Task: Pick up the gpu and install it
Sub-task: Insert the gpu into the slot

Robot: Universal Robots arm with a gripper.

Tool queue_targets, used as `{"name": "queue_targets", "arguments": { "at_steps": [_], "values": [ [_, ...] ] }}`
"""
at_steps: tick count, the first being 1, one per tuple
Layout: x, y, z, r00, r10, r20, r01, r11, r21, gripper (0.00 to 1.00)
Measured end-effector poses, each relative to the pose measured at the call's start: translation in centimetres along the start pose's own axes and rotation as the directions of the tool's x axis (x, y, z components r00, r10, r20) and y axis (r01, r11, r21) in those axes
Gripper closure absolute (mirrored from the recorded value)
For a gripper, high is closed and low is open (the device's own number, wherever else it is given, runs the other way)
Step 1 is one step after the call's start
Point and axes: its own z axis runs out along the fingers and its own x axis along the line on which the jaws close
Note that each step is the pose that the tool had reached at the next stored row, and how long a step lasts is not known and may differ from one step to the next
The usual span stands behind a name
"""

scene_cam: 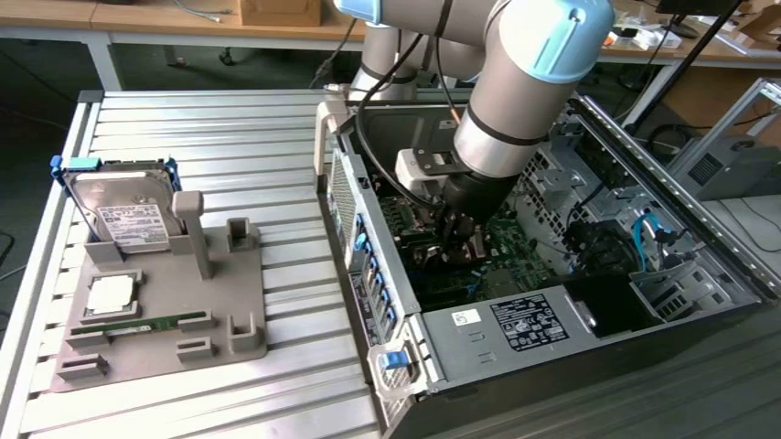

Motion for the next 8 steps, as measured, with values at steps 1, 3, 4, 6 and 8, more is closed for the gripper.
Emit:
{"name": "queue_targets", "arguments": {
  "at_steps": [1, 3, 4, 6, 8],
  "values": [
    [0.0, 0.0, -0.04, 1.0, 0.0, 0.0001, 0.0, 1.0, 0.0001, 0.73],
    [-0.01, 0.0, -0.09, 1.0, 0.0, -0.0001, 0.0, 1.0, 0.0003, 0.73],
    [-0.01, 0.0, -0.12, 1.0, 0.0, -0.0005, 0.0, 1.0, 0.0003, 0.73],
    [-0.01, 0.0, -0.15, 1.0, 0.0, -0.0013, 0.0, 1.0, 0.0001, 0.73],
    [-0.01, 0.01, -0.17, 1.0, 0.0, -0.0014, 0.0, 1.0, 0.0001, 0.73]
  ]
}}
